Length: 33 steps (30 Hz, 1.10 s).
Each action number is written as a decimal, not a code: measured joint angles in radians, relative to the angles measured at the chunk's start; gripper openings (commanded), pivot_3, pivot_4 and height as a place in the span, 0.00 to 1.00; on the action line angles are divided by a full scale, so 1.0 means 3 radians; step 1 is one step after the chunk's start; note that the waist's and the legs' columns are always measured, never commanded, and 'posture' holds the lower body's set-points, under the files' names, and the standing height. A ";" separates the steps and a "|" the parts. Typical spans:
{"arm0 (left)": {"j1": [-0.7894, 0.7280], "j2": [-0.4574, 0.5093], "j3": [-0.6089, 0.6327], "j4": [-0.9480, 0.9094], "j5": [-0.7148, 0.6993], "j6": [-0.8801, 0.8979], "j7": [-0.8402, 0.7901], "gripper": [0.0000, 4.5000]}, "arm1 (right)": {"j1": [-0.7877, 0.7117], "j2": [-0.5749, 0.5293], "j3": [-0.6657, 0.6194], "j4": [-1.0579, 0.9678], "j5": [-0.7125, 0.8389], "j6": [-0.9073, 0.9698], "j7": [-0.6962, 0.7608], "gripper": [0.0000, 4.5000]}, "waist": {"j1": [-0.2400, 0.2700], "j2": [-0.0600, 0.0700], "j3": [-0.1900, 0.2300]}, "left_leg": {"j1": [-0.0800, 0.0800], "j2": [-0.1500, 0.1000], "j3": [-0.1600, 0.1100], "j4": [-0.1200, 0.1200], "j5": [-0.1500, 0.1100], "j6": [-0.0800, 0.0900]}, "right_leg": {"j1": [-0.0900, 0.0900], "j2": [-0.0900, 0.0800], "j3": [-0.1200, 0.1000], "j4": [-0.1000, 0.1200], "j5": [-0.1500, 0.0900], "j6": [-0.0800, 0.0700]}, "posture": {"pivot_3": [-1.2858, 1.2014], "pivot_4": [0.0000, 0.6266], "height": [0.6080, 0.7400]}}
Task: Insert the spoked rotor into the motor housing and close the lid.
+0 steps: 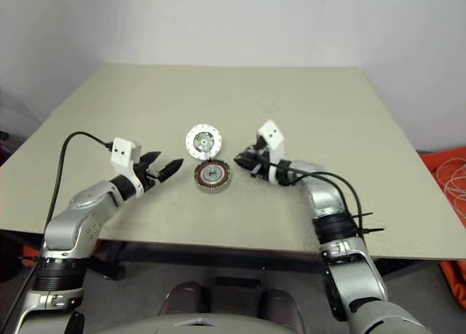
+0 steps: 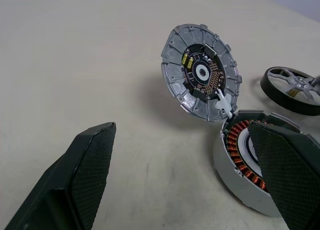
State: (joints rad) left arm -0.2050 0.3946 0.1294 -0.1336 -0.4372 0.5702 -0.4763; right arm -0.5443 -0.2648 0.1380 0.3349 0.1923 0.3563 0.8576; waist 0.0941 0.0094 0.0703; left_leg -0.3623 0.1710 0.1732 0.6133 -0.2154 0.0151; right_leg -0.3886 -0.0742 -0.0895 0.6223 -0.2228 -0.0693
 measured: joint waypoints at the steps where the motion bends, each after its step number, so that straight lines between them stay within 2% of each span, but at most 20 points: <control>1: -0.0001 -0.0001 0.0000 0.0000 0.0000 0.0000 0.0000 1.00 | -0.0006 0.0034 0.0039 0.0038 -0.0023 0.0000 -0.0019 0.13 | 0.0000 0.0000 0.0000 | 0.0000 0.0000 0.0000 0.0000 0.0000 0.0000 | 0.0000 0.0000 0.0000 0.0000 0.0000 0.0000 | 0.52 0.00 1.00; 9: -0.0001 -0.0003 -0.0006 -0.0002 0.0000 0.0001 0.0003 1.00 | -0.0230 0.0265 0.0232 0.0211 -0.0140 -0.0041 -0.0043 0.13 | -0.0005 0.0000 0.0000 | 0.0000 0.0000 -0.0001 -0.0002 0.0001 -0.0003 | -0.0001 0.0000 0.0000 0.0000 0.0000 0.0000 | 0.52 0.00 1.00; 17: 0.0003 -0.0003 -0.0006 -0.0002 0.0000 0.0002 0.0004 1.00 | -0.0234 0.0427 0.0400 0.0299 -0.0221 -0.0055 -0.0059 0.13 | -0.0006 0.0000 0.0001 | 0.0000 0.0000 -0.0001 -0.0002 0.0005 -0.0010 | -0.0001 0.0000 0.0000 0.0000 0.0000 0.0000 | 0.52 0.00 1.00; 33: 0.0011 -0.0003 -0.0006 -0.0004 0.0001 0.0001 0.0004 1.00 | -0.0259 0.0429 0.0428 0.0441 -0.0312 -0.0116 -0.0157 0.13 | -0.0007 -0.0001 0.0000 | 0.0002 0.0000 -0.0001 -0.0003 0.0006 -0.0011 | 0.0000 0.0000 0.0001 0.0001 0.0000 0.0000 | 0.52 0.00 1.00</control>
State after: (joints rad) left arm -0.2019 0.3938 0.1276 -0.1347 -0.4370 0.5707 -0.4750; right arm -0.6221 -0.1362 0.2665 0.4673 0.0987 0.3216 0.8104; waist 0.0921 0.0092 0.0704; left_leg -0.3617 0.1709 0.1729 0.6125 -0.2136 0.0118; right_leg -0.3885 -0.0742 -0.0893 0.6227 -0.2227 -0.0694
